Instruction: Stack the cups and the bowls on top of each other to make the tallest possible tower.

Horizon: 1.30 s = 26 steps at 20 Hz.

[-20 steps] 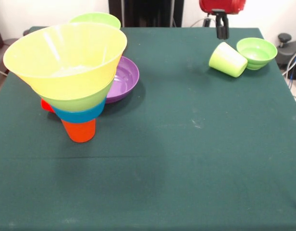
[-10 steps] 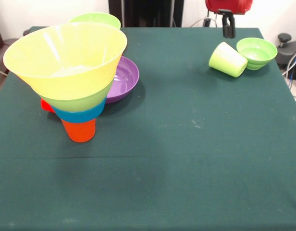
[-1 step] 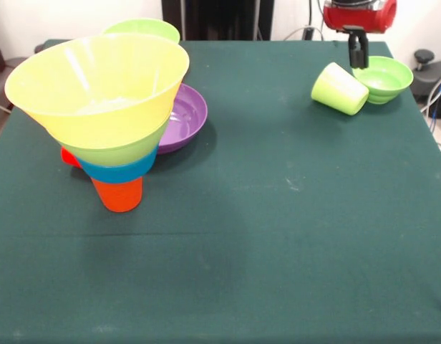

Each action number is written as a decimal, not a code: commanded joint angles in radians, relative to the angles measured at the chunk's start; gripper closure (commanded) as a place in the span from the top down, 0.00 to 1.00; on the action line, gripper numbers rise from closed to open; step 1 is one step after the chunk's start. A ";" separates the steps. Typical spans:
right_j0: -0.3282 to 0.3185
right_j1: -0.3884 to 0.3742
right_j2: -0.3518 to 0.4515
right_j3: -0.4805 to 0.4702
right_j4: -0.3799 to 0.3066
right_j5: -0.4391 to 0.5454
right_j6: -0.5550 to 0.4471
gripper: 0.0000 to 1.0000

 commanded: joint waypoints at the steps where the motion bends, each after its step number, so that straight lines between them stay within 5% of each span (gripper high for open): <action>1: -0.006 0.100 0.030 -0.106 0.010 0.012 0.090 0.00; 9: 0.004 0.098 -0.036 -0.151 -0.014 0.058 0.049 0.00; 10: 0.005 0.096 -0.040 -0.153 -0.013 0.066 0.050 1.00; 19: 0.063 0.059 -0.098 -0.152 0.013 0.084 0.079 1.00; 26: -0.014 0.072 -0.039 -0.082 -0.041 0.020 0.073 1.00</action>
